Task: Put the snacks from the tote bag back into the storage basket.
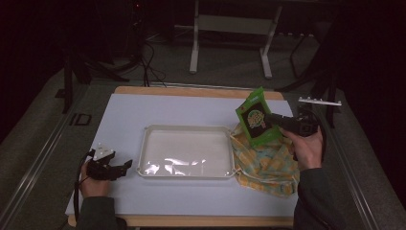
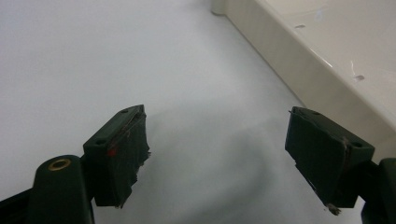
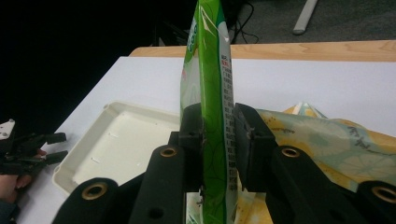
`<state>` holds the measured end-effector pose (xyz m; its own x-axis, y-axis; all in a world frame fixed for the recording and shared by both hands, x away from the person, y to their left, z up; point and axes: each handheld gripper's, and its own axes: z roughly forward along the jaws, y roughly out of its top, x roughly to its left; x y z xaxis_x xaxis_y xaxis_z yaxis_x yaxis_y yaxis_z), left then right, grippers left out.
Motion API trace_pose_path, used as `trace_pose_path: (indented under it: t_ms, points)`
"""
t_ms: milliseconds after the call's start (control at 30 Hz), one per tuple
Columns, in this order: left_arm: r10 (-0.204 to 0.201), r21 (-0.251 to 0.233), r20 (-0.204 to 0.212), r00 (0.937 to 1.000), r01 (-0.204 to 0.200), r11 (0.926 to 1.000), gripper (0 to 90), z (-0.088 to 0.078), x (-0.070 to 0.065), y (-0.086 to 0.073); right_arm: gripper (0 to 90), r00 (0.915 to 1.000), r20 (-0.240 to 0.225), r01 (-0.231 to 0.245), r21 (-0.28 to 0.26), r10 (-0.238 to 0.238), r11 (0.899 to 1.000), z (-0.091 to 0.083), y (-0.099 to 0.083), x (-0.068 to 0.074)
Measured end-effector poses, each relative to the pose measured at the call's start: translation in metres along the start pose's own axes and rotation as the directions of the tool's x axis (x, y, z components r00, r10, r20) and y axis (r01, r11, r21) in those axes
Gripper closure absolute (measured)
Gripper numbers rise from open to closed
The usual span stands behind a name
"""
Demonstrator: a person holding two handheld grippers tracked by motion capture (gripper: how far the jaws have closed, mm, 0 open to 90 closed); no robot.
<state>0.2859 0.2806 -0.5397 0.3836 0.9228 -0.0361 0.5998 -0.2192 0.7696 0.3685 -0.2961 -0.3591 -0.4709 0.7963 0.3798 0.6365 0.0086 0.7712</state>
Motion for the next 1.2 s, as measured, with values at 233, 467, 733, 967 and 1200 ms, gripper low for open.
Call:
trace_pose_path:
  t_ms: [233, 467, 733, 967, 1200]
  points:
    - [-0.005, -0.004, 0.006, 1.0, 0.005, 1.0, 21.4, 0.0, 0.001, 0.0, 74.1, 1.0, -0.008, 0.005, 0.002, -0.005, 1.0, 0.004, 0.002, 0.005]
    - [-0.001, -0.001, 0.003, 1.0, 0.001, 1.0, 21.4, 0.0, 0.0, 0.0, 74.1, 0.9999, -0.016, 0.007, 0.001, -0.007, 1.0, 0.007, 0.003, 0.009]
    - [0.003, 0.001, 0.004, 1.0, -0.003, 1.0, 21.4, 0.0, 0.0, 0.0, 74.1, 0.9997, -0.023, 0.002, -0.003, -0.002, 1.0, 0.011, 0.004, 0.011]
    - [0.009, 0.005, 0.002, 1.0, -0.009, 1.0, 21.6, 0.001, -0.001, 0.0, 74.1, 0.9995, -0.031, 0.0, -0.003, 0.0, 1.0, 0.016, 0.005, 0.015]
    - [0.01, 0.005, 0.001, 0.9999, -0.01, 0.9999, 21.7, 0.001, -0.001, 0.0, 74.1, 0.9991, -0.042, 0.003, -0.002, -0.003, 1.0, 0.022, 0.006, 0.02]
